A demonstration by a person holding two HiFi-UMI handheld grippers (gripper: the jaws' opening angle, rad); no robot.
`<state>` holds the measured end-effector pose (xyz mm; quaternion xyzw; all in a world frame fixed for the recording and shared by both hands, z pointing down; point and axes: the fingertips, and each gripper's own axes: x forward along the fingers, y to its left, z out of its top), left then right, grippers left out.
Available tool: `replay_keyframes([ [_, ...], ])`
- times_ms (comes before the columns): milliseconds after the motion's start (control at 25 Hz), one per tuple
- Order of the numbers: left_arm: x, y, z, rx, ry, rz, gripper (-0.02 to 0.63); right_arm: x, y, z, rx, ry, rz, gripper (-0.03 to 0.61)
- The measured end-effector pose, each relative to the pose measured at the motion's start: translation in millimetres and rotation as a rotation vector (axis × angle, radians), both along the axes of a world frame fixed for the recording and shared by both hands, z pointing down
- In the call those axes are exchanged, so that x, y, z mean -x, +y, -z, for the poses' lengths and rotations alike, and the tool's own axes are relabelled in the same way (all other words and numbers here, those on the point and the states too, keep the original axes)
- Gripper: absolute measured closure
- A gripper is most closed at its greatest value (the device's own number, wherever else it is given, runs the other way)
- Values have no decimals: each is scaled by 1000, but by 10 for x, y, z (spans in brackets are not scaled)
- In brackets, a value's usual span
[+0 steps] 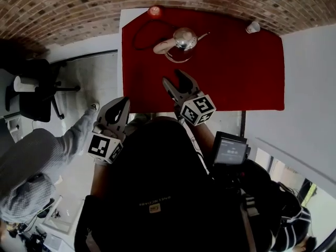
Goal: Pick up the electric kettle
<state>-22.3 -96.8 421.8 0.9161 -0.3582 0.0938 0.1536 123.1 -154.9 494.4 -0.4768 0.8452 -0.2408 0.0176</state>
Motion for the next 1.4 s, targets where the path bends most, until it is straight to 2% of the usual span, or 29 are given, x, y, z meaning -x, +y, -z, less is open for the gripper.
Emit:
replay_keyframes([
  [640,528,-34,-195,29,-35,119,607,170,-533,-591,62,47,-15,270],
  [880,759,23,-300,55,-45,169,607,211,-737,-809,76,58,-51,240],
  [1240,1024,79,-427,92,-66,208,607,334,-1000,-1002,86,92,-71,230],
  [1400,1108,51,-444,93,-64,220,607,352,-1117,-1078,89,115,-110,227],
])
